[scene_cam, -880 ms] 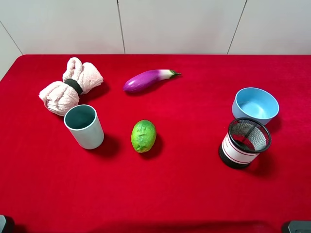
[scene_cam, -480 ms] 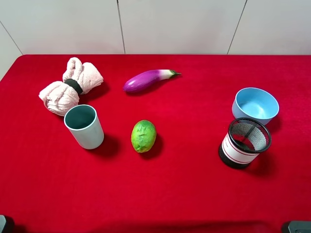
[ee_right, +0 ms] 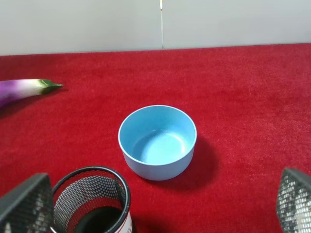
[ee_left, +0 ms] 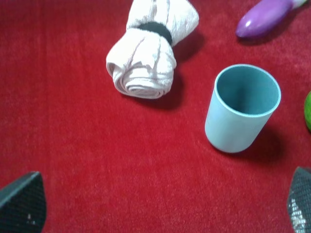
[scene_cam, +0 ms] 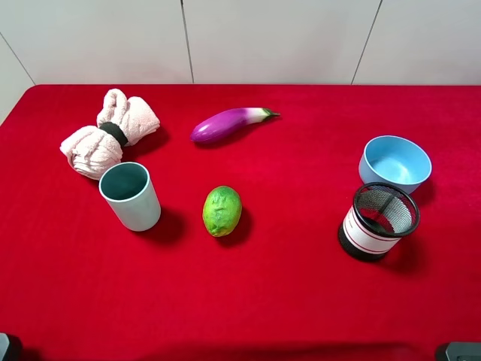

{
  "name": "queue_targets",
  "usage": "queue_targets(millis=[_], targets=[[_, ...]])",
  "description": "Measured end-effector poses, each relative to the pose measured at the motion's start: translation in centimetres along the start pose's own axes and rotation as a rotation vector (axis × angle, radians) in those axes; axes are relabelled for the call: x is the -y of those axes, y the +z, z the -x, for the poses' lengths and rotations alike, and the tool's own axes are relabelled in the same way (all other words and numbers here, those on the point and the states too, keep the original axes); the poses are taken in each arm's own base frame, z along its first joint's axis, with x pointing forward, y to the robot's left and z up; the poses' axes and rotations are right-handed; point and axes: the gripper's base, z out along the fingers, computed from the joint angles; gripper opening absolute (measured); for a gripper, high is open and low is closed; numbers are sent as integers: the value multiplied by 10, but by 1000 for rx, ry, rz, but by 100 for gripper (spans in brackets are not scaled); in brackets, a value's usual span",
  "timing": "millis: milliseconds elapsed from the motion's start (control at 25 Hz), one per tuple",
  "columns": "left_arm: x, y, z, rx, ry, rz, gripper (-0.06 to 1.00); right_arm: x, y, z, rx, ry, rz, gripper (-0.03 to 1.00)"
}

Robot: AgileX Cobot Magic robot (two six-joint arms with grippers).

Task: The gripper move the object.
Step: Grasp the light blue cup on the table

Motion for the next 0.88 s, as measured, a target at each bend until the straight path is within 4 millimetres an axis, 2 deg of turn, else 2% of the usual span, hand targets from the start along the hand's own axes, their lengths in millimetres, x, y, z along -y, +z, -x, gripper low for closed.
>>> queue_targets(millis=[120,320,560,880], targets=[[0,-3,9,-8,0,-1,98,0,0,0,0,0,0,69],[-2,10,32,-151,6,-28,98,0,0,0,0,0,0,69],[0,41,58,-312,46,-124,98,0,0,0,0,0,0,69],[8,82,82,-464,100,-256,97,0,0,0,0,0,0,69]])
